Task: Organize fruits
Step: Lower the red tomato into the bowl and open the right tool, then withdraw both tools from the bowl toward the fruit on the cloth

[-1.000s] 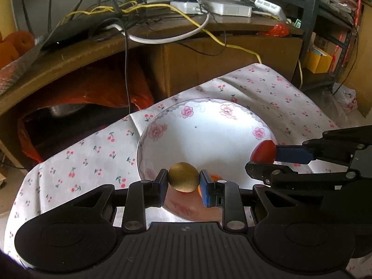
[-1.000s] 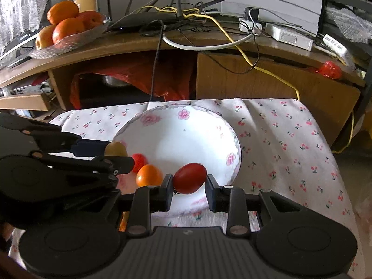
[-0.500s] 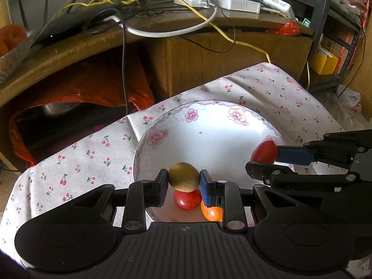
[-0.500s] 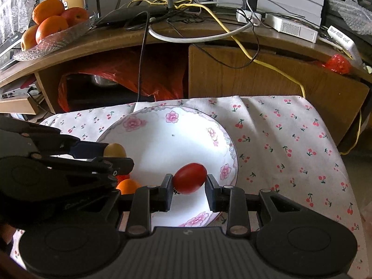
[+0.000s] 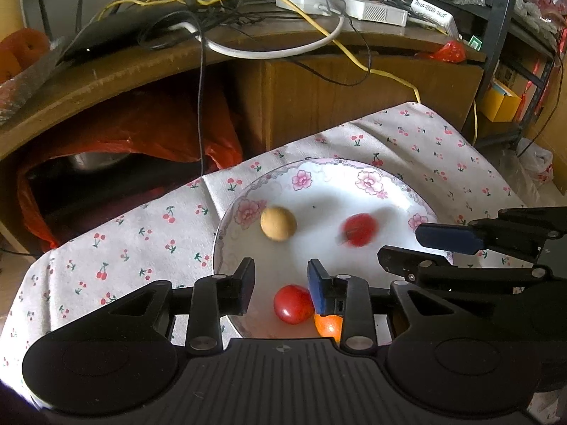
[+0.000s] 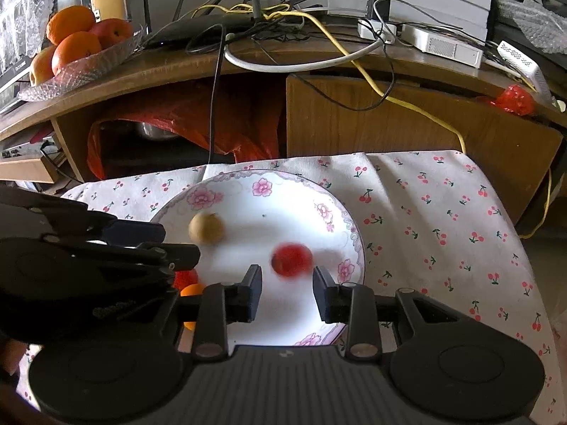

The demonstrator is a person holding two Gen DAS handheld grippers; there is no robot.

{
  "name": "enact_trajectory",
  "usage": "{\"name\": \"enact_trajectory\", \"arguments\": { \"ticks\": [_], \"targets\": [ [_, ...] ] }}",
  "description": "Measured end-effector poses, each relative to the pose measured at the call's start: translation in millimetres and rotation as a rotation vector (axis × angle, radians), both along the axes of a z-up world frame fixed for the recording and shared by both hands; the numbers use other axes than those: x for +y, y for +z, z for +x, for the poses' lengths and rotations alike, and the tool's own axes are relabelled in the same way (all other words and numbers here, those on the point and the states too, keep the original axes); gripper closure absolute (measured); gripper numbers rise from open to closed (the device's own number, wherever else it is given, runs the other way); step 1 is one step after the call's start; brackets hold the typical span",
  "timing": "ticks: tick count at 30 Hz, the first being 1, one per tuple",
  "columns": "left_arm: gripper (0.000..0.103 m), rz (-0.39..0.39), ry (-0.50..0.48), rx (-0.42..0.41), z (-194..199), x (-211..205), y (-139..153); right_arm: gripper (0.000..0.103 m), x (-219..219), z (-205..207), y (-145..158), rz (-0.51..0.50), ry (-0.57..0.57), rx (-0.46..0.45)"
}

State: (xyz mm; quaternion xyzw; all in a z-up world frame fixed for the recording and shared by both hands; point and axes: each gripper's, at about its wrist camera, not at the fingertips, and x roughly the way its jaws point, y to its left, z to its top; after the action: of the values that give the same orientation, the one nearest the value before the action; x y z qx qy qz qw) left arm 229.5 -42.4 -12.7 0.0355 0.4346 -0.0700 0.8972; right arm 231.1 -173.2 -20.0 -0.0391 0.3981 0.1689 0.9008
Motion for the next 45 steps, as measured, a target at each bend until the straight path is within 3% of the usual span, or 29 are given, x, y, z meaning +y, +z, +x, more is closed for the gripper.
{"name": "enact_trajectory", "arguments": {
  "ticks": [6, 11, 45],
  "targets": [
    [0.057, -0.009, 0.002, -0.012, -0.9, 1.0, 4.9, 0.067, -3.3, -1.0, 2.3, 0.007, -0.014, -0.004],
    [0.047, -0.022, 0.005, -0.028, -2.7, 3.2, 10.1, 0.067, -6.1, -1.4, 4.7, 0.011, -0.031, -0.007],
    [0.042, -0.004, -0.017, -0.069, -44.7, 13.6, 28.0, 0.067, 1.2, -38.1, 17.8, 0.015, -0.025, -0.017]
  ]
}}
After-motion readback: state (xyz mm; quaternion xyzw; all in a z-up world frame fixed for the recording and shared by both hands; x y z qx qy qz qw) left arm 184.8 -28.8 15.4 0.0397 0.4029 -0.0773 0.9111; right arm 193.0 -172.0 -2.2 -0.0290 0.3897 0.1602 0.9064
